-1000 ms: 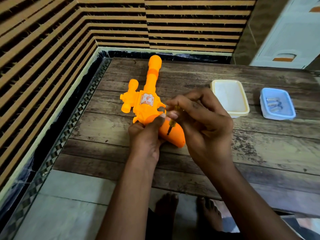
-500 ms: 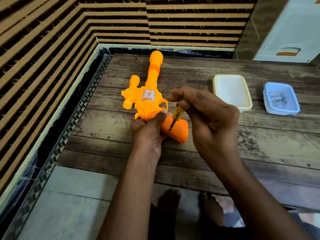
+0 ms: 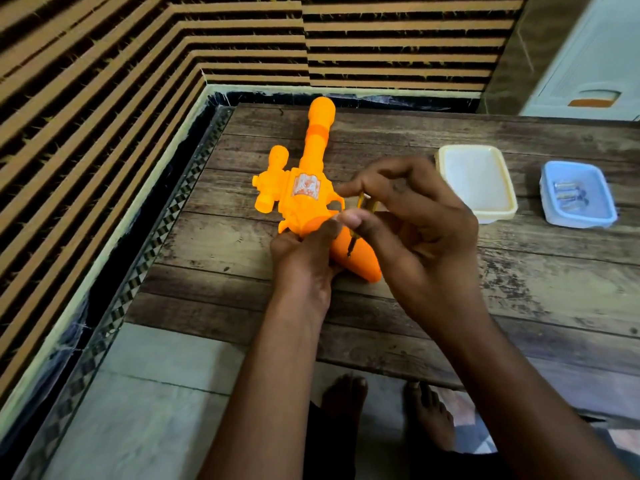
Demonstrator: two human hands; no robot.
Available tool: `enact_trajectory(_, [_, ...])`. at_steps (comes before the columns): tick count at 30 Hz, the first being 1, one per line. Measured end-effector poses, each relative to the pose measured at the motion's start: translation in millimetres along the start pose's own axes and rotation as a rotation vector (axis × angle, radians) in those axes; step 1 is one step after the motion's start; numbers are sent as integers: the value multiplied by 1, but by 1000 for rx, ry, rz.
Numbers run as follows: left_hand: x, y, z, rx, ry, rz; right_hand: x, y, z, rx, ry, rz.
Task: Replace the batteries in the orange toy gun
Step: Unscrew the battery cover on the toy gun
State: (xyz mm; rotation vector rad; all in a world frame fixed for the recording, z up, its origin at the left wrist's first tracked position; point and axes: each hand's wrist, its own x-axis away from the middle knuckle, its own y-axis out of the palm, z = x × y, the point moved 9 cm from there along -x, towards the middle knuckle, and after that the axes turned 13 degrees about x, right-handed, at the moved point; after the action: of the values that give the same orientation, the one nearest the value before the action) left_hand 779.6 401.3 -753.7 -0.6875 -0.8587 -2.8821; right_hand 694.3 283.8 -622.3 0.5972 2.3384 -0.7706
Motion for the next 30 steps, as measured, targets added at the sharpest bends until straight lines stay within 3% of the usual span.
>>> enact_trajectory(3, [0,1,-1,26,-3,4,0,-6,7,78,12,58])
enact_trajectory(8, [-1,2,-1,41,-13,-6,-1,-4,8,30,26,-19])
enact_trajectory(13, [0,3,-2,40,-13,-18,0,-5,10,44,21,50])
enact_trajectory(20, [0,3,-3,48,-26,-7,1,-6,16,-19,75,0])
enact_trajectory(26, [1,4,-1,32,-9,-4,2,-7,17,37,59,79])
enact_trajectory(30, [2,4,-1,61,-11,-3,2,-3,11,-3,56,25])
